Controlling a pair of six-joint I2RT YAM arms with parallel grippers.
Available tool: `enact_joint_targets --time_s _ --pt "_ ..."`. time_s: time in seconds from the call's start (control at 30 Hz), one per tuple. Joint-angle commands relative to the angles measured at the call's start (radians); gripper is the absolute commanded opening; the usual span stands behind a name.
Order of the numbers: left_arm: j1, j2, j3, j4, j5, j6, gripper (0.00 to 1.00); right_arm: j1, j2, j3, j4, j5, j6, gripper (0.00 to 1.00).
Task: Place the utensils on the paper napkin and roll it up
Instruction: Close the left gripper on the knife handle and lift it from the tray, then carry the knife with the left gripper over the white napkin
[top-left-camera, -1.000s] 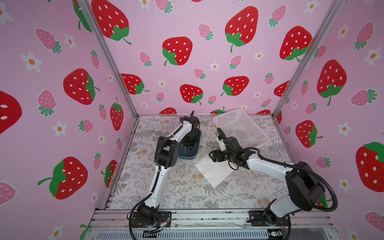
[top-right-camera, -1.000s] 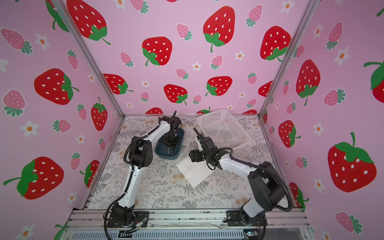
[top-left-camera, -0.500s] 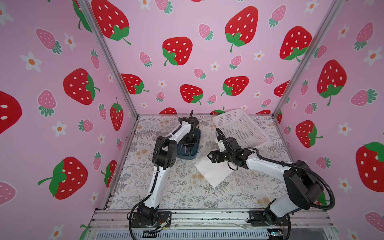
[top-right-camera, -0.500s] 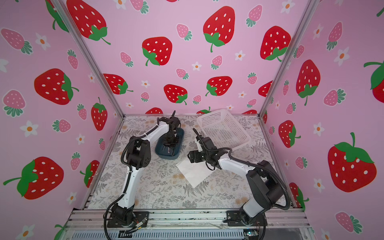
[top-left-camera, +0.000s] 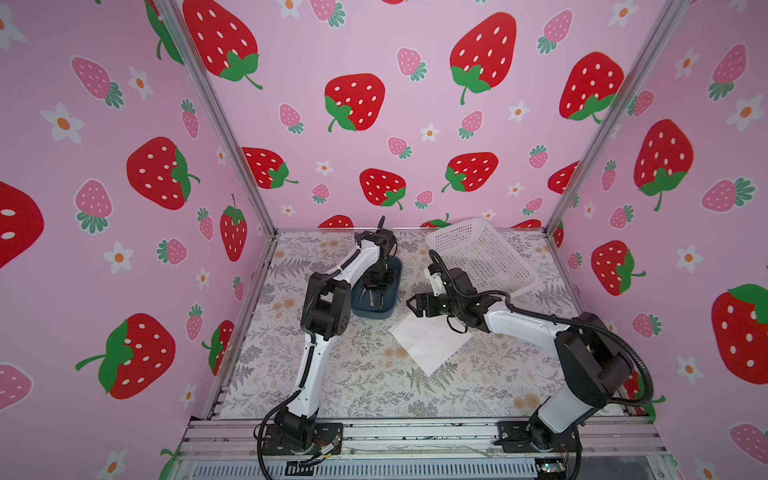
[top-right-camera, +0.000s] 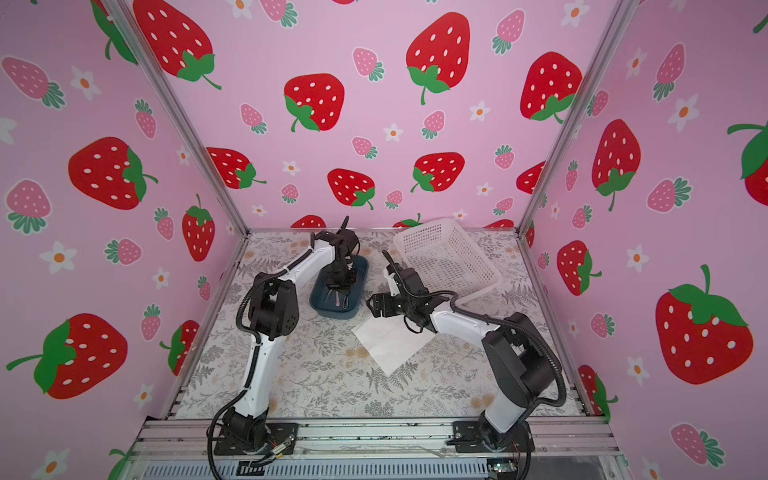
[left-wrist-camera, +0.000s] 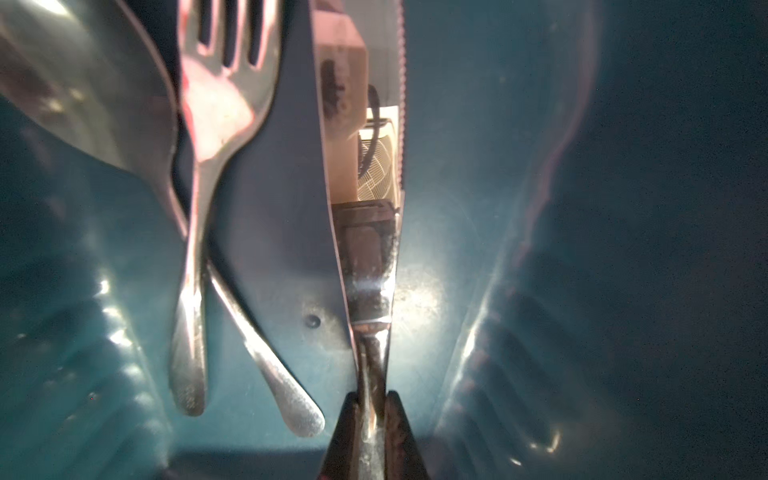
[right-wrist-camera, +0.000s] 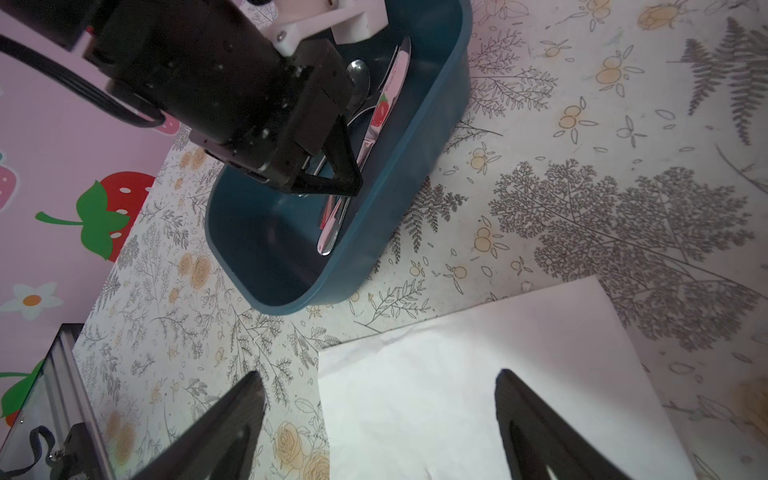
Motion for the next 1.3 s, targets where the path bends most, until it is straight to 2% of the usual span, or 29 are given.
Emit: enact_joint_targets --time_s 0.0,0.43,0.57,1.03,1.27 --pt "0.005 -0.044 0.001 -0.036 -0.014 0.022 0.08 -0.003 0.026 0.033 0.011 -0.015 0.01 0.88" --pt "0.012 -0.059 0.027 -0.088 0.005 0.034 0.08 -0.008 0.006 -0.004 0.012 -0.012 0.019 0.89" --pt "0.013 -0.057 0.062 -0.134 -0.011 0.042 0.08 -0.023 -0.02 -0.02 0.013 -0.011 0.028 0.89" --pt "0.001 -0.126 0.119 -0.213 0.045 0.014 0.08 -0.085 -0.12 -0.085 0.02 -0.016 0.066 0.89" --pt "-0.058 -0.171 0.101 -0.188 0.146 -0.032 0.08 -0.114 -0.198 -0.13 0.019 0.008 0.085 0.89"
